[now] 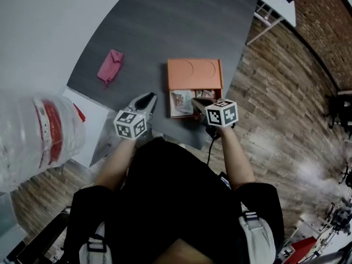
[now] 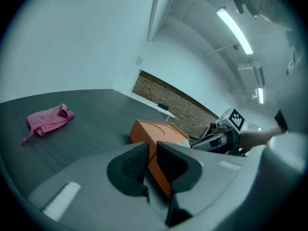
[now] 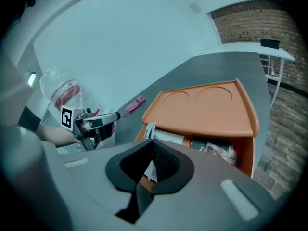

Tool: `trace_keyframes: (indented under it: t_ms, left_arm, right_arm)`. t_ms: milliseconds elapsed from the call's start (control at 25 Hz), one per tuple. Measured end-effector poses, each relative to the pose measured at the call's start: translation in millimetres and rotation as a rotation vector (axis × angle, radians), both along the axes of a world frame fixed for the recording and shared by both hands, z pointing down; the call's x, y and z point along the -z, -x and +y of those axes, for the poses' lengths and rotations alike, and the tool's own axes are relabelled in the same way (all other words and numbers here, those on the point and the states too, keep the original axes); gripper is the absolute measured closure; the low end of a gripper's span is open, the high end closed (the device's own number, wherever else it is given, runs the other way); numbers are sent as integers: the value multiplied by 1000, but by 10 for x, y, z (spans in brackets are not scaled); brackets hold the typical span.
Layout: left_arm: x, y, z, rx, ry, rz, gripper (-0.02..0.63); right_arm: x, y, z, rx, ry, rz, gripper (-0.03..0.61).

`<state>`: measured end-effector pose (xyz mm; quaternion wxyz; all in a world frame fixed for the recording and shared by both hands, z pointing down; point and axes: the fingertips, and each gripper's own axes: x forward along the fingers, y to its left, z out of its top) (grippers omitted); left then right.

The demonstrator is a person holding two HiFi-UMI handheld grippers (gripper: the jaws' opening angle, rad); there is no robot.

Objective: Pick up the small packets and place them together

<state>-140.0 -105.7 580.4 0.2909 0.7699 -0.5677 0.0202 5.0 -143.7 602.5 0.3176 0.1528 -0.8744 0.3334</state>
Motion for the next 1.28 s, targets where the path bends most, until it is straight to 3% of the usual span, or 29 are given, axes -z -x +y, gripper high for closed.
trace_keyframes:
  t_ms: [280, 560, 760, 1040, 1280]
  left_arm:
    - [89, -233, -108, -46, -28, 1, 568]
    - [178, -224, -127, -27, -52, -4, 569]
    - [233, -73, -76, 19, -61, -11, 568]
    - [203, 114, 25, 64, -49, -32, 569]
    - [156, 131, 11, 54, -39, -25, 568]
  right_arm:
    - [544, -55, 8, 19, -94, -102, 575]
    - [926, 78, -227, 16, -100, -218, 575]
    - [813, 358, -527, 30, -92, -192, 575]
    - [406, 461, -1039, -65, 39, -104, 575]
    - [190, 450, -1241, -130, -6, 2, 572]
